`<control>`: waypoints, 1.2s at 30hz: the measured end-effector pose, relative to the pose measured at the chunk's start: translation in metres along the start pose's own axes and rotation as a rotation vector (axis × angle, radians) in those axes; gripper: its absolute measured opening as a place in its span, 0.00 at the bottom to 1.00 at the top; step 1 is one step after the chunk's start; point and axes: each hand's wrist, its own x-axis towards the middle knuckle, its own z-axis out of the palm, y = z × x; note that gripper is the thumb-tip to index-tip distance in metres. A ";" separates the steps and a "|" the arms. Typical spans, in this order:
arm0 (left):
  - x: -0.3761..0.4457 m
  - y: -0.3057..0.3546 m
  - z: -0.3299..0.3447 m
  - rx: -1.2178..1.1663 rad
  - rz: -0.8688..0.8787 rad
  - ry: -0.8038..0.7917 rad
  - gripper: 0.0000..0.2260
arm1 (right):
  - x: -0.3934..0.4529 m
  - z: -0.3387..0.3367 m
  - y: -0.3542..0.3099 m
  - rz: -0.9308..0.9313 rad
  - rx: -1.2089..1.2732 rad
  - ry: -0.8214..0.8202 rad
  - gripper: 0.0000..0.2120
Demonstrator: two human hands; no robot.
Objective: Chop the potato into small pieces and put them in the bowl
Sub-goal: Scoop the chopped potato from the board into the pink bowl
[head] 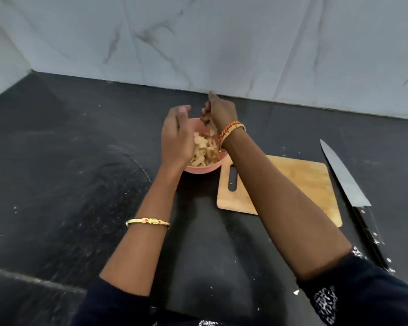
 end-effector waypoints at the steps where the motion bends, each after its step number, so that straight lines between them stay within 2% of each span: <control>1: 0.002 -0.007 -0.006 0.089 0.041 0.024 0.14 | -0.001 0.000 0.003 -0.024 -0.054 -0.031 0.21; 3: 0.005 -0.022 -0.013 0.234 0.092 0.060 0.12 | -0.005 0.003 0.006 -0.047 -0.070 -0.084 0.19; 5: 0.006 -0.035 -0.015 0.350 0.090 0.083 0.13 | -0.004 0.003 0.008 -0.089 -0.084 -0.067 0.19; 9: 0.004 -0.049 -0.010 0.320 -0.026 0.102 0.20 | -0.009 0.007 0.005 -0.182 -0.112 0.075 0.23; 10: 0.003 -0.051 -0.009 0.300 -0.053 0.110 0.21 | -0.010 0.007 0.006 -0.182 -0.171 0.056 0.23; 13: 0.002 -0.054 -0.007 0.170 -0.143 0.124 0.25 | -0.021 0.002 0.013 -0.234 -0.563 -0.084 0.24; 16: 0.000 -0.056 -0.004 0.023 -0.253 0.141 0.27 | -0.027 -0.004 0.008 -0.293 -0.369 -0.041 0.17; 19: 0.000 -0.057 -0.002 -0.010 -0.268 0.159 0.27 | -0.026 -0.005 0.002 -0.284 -0.179 -0.029 0.12; 22: 0.000 -0.056 0.000 -0.014 -0.270 0.148 0.26 | -0.035 -0.005 0.011 -0.325 -0.495 -0.084 0.11; 25: -0.002 -0.054 0.002 0.000 -0.283 0.147 0.25 | -0.041 -0.007 0.023 -0.535 -0.673 -0.031 0.09; 29: -0.002 -0.054 0.003 -0.023 -0.288 0.172 0.24 | -0.045 -0.018 0.032 -0.517 -0.851 0.003 0.06; 33: -0.005 -0.053 0.004 -0.044 -0.279 0.208 0.24 | -0.069 -0.061 0.054 -0.547 -0.759 0.210 0.04; 34: -0.005 -0.052 0.005 -0.052 -0.279 0.215 0.23 | -0.074 -0.070 0.063 -0.490 -0.679 0.240 0.04; 36: -0.005 -0.051 0.006 -0.047 -0.286 0.221 0.23 | -0.080 -0.077 0.072 -0.316 -0.347 0.286 0.07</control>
